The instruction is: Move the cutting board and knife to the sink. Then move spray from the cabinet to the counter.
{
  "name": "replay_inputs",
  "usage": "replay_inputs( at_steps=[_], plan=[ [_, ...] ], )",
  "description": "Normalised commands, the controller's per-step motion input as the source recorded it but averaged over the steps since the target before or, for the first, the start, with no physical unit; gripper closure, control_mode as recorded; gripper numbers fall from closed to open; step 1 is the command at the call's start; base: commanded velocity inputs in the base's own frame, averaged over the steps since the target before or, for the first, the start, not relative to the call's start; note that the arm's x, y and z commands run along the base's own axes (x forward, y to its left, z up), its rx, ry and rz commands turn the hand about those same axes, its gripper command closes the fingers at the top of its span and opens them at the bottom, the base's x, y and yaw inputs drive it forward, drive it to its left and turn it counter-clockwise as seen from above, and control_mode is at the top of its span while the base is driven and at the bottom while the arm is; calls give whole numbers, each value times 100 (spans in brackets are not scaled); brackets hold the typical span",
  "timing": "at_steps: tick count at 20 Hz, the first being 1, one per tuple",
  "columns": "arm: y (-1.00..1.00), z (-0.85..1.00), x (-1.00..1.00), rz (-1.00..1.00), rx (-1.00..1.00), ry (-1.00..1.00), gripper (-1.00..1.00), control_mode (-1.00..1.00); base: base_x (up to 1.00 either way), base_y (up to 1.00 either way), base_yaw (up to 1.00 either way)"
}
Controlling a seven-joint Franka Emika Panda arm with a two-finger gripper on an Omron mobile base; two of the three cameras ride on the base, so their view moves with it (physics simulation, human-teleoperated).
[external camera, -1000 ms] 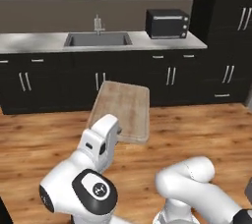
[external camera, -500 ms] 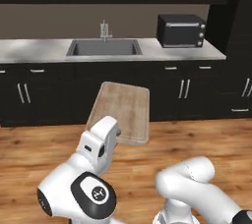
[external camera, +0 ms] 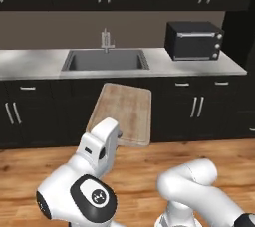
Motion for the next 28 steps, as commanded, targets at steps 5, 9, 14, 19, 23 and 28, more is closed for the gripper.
replay_inputs(
  at_steps=[5, 9, 14, 19, 23, 28],
  plan=[
    [0, 0, 0, 0, 0, 0, 100, 100, 93, 20, 0],
    [0, 0, 0, 0, 0, 0, 100, 100, 93, 25, 0],
    [0, 0, 0, 0, 0, 0, 100, 100, 90, 30, -3],
    [0, 0, 0, 0, 0, 0, 100, 100, 76, 42, -10],
    [0, 0, 0, 0, 0, 0, 100, 100, 67, 47, -16],
    [0, 0, 0, 0, 0, 0, 100, 100, 51, 52, -20]
  ],
)
